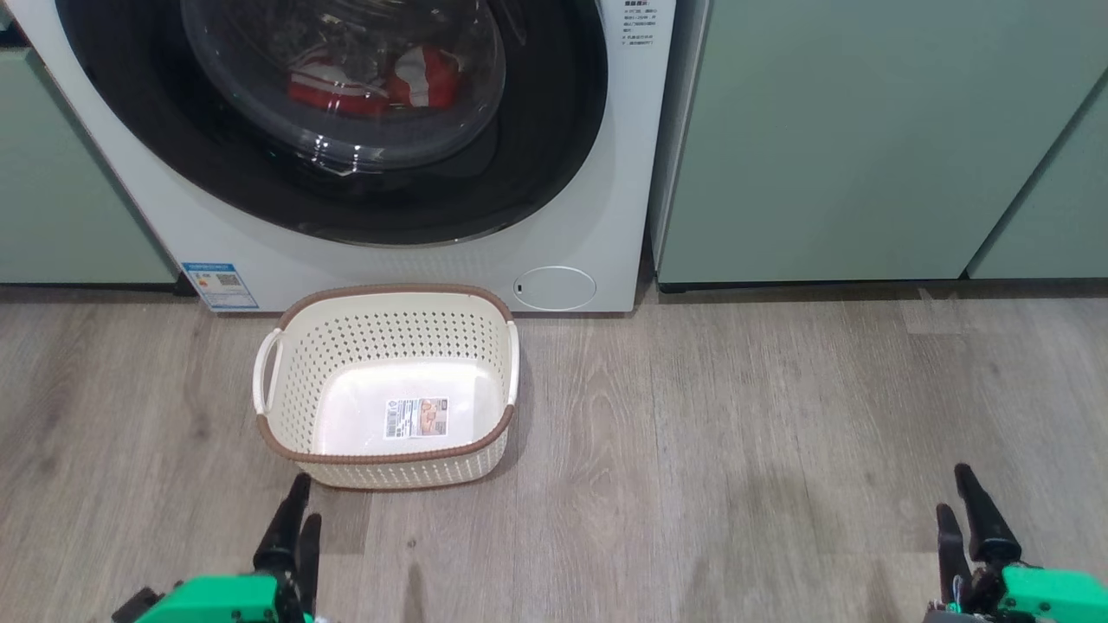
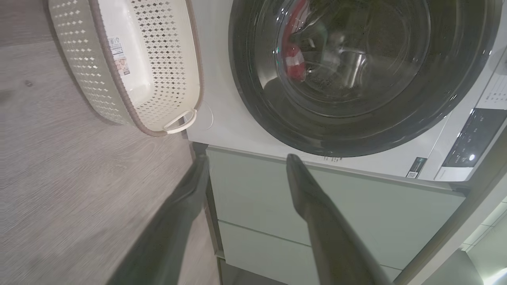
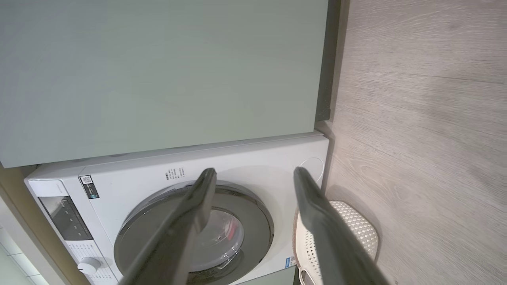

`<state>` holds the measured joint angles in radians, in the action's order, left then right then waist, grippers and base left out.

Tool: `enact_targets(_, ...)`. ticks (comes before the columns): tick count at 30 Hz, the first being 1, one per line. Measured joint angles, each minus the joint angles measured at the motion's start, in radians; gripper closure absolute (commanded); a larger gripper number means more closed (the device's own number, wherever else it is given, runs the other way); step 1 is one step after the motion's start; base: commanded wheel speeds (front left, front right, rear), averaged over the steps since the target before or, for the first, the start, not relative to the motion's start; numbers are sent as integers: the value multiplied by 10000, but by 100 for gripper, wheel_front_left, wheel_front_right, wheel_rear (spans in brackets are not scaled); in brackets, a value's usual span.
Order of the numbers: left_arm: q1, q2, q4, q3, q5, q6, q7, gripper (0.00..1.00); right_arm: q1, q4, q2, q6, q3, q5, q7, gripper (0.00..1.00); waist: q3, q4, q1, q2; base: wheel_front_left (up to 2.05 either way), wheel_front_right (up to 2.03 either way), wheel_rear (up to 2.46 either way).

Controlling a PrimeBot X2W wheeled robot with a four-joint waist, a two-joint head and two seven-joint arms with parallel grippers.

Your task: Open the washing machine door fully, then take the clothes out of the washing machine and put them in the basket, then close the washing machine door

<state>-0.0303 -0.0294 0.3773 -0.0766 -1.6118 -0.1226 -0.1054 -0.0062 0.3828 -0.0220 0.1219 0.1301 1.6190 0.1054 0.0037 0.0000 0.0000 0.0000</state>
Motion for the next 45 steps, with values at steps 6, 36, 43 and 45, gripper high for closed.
enact_targets(6,41,2,-79,21,109,0,140,0,33,-52,2,0,-146,-4,-127,0,18,1,0,0,0,0,0)
enact_targets(36,198,-4,-1007,35,4159,328,989,0,-253,-786,-2,0,-391,-3871,-1001,0,56,11,0,0,0,0,0)
enact_targets(43,243,-6,-1237,268,5402,594,1239,0,-347,-1003,-4,0,-539,-5248,-1237,0,69,17,0,0,0,0,0)
enact_targets(45,267,-8,-1306,297,5703,635,1290,0,-349,-1074,-4,0,-546,-5561,-1283,0,71,19,0,0,0,0,0)
